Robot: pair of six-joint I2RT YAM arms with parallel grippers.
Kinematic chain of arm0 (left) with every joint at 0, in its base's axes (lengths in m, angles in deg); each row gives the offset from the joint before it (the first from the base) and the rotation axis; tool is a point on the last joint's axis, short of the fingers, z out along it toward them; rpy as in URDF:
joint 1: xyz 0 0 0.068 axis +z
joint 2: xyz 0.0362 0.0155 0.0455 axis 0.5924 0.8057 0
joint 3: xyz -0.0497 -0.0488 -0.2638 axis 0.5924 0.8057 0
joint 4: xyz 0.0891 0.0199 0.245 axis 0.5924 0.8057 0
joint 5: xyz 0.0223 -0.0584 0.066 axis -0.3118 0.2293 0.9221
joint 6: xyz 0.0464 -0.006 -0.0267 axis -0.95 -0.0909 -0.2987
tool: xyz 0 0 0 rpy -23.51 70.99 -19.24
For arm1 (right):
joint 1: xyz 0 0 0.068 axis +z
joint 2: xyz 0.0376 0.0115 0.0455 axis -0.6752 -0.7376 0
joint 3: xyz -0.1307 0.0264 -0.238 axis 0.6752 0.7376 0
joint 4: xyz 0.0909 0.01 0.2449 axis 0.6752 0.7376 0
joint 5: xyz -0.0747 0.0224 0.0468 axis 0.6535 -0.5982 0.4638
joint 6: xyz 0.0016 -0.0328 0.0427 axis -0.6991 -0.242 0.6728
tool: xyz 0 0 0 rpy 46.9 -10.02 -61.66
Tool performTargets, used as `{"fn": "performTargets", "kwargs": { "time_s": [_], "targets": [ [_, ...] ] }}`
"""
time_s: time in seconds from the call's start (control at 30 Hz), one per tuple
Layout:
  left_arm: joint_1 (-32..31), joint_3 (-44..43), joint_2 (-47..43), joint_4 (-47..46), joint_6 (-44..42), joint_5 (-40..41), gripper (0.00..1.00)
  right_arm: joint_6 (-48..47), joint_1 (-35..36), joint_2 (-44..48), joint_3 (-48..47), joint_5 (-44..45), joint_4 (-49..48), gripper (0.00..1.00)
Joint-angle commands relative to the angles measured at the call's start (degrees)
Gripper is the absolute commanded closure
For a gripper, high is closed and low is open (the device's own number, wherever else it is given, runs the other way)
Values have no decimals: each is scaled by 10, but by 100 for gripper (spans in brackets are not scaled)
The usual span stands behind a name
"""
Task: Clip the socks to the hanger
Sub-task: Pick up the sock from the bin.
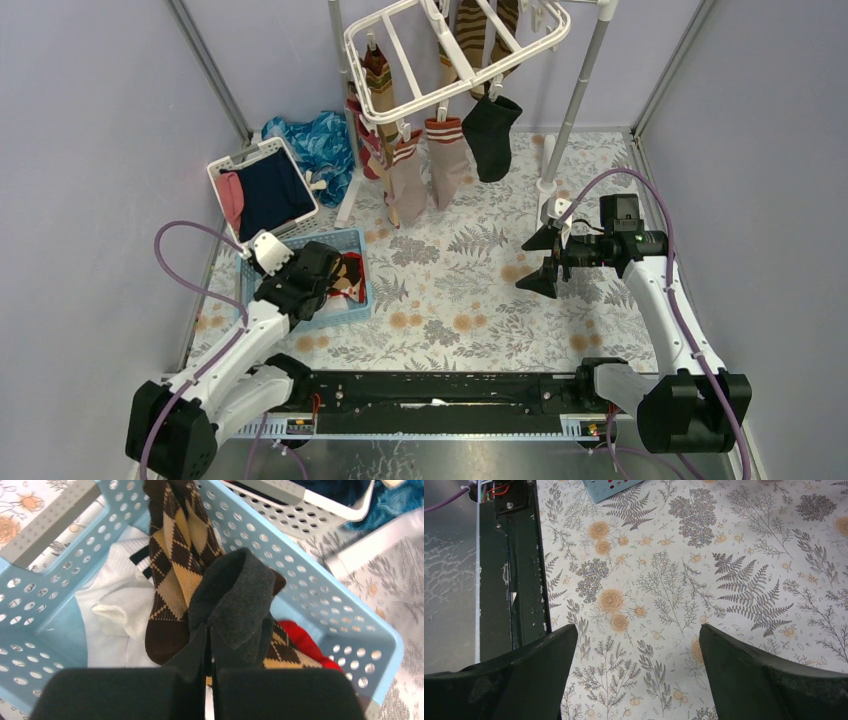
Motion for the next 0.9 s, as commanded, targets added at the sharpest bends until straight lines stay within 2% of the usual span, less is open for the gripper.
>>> {"fn": "performTargets", "kwargs": {
  "time_s": [0.0, 0.13, 0.3, 0.43, 0.53, 0.63, 0.73, 0.8, 0.87],
  "targets": [
    [8, 9, -54, -59, -42, -54, 100, -11, -2, 14, -20, -14, 9, 1],
    [8, -17, -143, -46, -83, -99, 100, -10, -2, 18, -20, -20, 9, 1],
    [8, -61, -242, -58, -140, -235, 100, -21, -2, 28, -16, -48, 15, 1],
    [8, -83, -291, -119, -214, -409, 100, -103, -2, 42, -13, -81, 56, 1],
    [8, -77, -315, -227, -250, -577, 100, -212, -2, 52, -20, -103, 110, 0],
    [8, -72, -293, -338, -189, -692, 100, -291, -2, 55, -41, -134, 149, 0],
    [8, -51, -238, -491, -66, -766, 100, -345, 13, 46, -73, -162, 185, 0],
    [0, -28, -196, -622, 13, -776, 100, -339, 43, 36, -93, -162, 182, 0],
    [-44, -15, -161, -677, 40, -709, 100, -331, 94, 22, -109, -146, 178, 0]
  ]
}}
